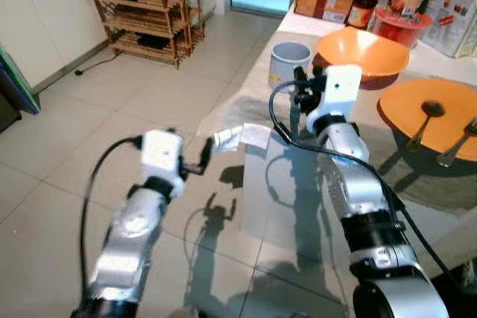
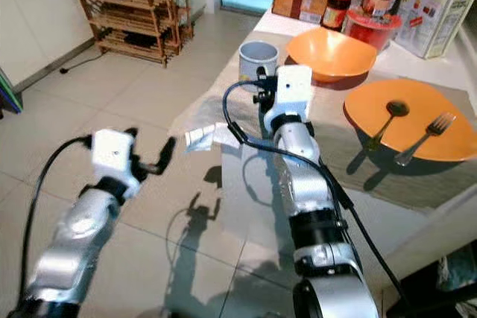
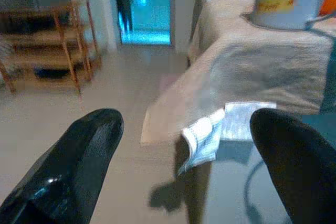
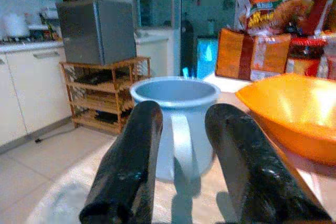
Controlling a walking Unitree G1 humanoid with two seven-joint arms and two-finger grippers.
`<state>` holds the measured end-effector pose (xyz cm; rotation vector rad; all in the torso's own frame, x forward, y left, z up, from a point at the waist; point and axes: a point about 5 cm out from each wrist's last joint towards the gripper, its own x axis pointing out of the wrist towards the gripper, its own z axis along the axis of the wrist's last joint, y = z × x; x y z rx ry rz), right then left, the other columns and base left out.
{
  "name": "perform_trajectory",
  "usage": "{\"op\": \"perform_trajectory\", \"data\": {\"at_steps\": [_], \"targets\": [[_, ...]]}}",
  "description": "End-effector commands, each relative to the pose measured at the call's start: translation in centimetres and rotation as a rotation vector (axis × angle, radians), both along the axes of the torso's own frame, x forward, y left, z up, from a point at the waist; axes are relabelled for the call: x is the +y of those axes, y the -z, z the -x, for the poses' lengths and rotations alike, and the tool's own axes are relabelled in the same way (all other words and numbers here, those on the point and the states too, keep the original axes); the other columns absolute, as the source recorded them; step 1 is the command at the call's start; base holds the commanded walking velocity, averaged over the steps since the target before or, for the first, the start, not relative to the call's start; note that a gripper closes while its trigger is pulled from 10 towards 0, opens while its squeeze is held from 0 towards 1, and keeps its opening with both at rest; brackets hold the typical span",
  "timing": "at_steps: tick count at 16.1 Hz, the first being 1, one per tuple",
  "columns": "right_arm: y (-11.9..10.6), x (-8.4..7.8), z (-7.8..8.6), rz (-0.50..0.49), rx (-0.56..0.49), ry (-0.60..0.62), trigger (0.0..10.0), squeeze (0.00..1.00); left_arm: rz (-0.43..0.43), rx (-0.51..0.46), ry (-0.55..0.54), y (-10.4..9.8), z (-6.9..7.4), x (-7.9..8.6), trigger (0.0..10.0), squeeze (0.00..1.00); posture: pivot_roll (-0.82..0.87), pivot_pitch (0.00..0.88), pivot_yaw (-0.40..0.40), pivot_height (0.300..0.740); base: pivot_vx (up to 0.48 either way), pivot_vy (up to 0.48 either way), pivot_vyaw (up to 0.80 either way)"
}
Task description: Setting the table
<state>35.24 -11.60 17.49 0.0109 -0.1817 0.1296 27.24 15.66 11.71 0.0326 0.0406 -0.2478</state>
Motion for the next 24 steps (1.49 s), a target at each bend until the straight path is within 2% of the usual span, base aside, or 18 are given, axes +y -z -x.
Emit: {"op": "perform_trajectory", "data": {"at_steps": [1,2,4,6,7,8,11,13,14,15,19,20,22,23,24], "targets": [[0.3,-0.6,0.6,0.005,0.024,0.015,10.0,1.0,0.033,0.031,-0.028,-0.2,0.3,1.8,10.0,0.0,0.07,0.0,0.005,0.736,0.0,0.0,0.0],[0.7,-1.3,1.4,0.01,0.045,0.029,10.0,1.0,0.037,0.05,-0.055,-0.2,0.6,3.0,10.0,0.0,0.07,0.0,0.008,0.736,0.0,0.0,0.0],[1.8,-2.8,3.6,0.015,0.079,0.065,10.0,1.0,0.028,0.055,-0.072,-0.3,0.7,3.7,10.0,0.0,0.06,0.0,0.01,0.736,0.0,0.0,0.0],[2.5,-3.7,6.0,0.02,0.095,0.082,10.0,1.0,0.021,0.044,-0.053,-0.6,0.8,3.4,10.0,0.0,0.04,0.0,0.007,0.736,0.0,0.0,0.0],[2.6,-3.8,6.5,0.022,0.097,0.084,10.0,1.0,0.021,0.04,-0.05,-0.8,0.8,3.3,10.0,0.0,0.04,0.0,0.007,0.736,0.0,0.0,0.0],[3.1,-3.8,8.0,0.042,0.108,0.065,10.0,1.0,0.035,0.037,-0.05,-1.0,0.8,3.1,10.0,0.0,0.03,0.0,0.006,0.736,0.0,0.0,0.0],[5.4,-4.2,11.5,0.095,0.192,0.025,10.0,1.0,0.031,0.038,-0.051,-1.0,1.2,2.8,10.0,0.0,0.03,0.0,0.001,0.736,0.0,0.0,0.0],[6.6,-4.5,13.1,0.124,0.221,0.005,10.0,1.0,0.033,0.04,-0.051,-0.9,1.5,2.6,10.0,0.0,0.03,0.0,-0.006,0.736,0.0,0.0,0.0],[6.7,-4.5,13.1,0.131,0.225,0.012,10.0,1.0,0.028,0.035,-0.043,-0.9,1.6,2.2,10.0,0.0,0.03,0.0,-0.005,0.736,0.0,0.0,0.0],[6.5,-4.3,12.5,0.132,0.218,0.013,10.0,0.0,0.025,0.027,-0.03,-1.0,1.7,1.8,10.0,0.0,0.03,0.0,-0.007,0.736,0.0,0.0,0.0],[5.9,-2.7,8.8,0.087,0.199,-0.048,10.0,0.0,0.021,-0.007,0.002,-1.9,1.8,0.3,10.0,0.0,0.08,0.0,0.002,0.736,0.0,0.0,0.0],[5.9,-2.7,8.5,0.085,0.198,-0.046,10.0,0.0,0.017,-0.011,0.003,-2.0,1.8,0.3,10.0,0.0,0.08,0.0,0.0,0.736,0.0,0.0,0.0],[5.8,-2.5,6.7,0.077,0.2,-0.039,10.0,0.0,0.005,-0.013,0.002,-2.3,2.0,0.3,10.0,0.0,0.12,0.001,-0.002,0.736,0.0,0.0,0.0],[5.8,-2.4,6.5,0.079,0.2,-0.039,10.0,0.0,0.002,-0.013,0.004,-2.3,2.1,0.3,10.0,0.0,0.13,0.004,-0.001,0.736,0.0,0.0,0.0],[5.7,-2.0,5.0,0.083,0.19,-0.041,10.0,0.0,-0.029,-0.012,0.011,-2.4,2.4,0.6,10.0,0.0,0.15,0.013,0.005,0.736,0.0,0.0,0.0]]}}
